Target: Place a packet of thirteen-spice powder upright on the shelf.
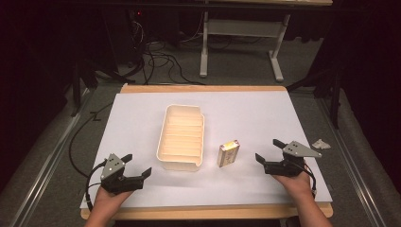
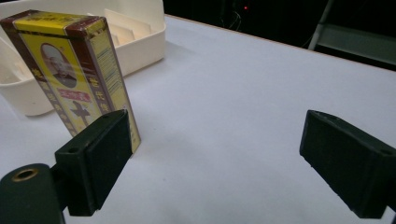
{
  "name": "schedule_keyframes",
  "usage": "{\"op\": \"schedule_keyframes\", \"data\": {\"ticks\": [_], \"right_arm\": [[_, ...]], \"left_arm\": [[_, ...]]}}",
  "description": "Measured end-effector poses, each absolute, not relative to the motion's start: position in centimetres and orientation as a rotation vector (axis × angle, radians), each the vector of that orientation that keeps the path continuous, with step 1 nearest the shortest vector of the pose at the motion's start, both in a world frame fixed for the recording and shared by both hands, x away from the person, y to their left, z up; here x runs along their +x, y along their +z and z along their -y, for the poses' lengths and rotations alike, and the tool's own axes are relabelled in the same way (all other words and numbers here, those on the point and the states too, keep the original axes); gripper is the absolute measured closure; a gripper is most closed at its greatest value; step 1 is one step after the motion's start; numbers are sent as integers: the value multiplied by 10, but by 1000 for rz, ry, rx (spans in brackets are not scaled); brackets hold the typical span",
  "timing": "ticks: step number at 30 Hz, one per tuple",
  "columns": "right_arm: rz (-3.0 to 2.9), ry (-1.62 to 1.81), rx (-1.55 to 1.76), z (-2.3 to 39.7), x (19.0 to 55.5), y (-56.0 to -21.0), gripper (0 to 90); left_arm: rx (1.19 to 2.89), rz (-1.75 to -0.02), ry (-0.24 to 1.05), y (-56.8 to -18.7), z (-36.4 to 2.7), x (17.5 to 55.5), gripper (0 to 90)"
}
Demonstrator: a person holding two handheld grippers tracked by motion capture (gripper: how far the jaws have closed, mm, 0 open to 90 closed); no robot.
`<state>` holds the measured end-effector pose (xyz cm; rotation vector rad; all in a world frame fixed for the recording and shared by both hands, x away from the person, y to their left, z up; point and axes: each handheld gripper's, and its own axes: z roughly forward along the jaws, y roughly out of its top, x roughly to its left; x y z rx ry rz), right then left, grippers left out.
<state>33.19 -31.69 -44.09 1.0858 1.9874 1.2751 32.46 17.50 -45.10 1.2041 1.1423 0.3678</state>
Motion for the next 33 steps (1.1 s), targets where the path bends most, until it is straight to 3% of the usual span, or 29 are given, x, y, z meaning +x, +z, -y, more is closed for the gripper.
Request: {"op": "schedule_keyframes", "data": {"ticks": [33], "right_arm": [[-1998,1318,1084,323,327,-438,67]], "left_arm": [[1232,-1137,385,-454,-170,327,94]]}}
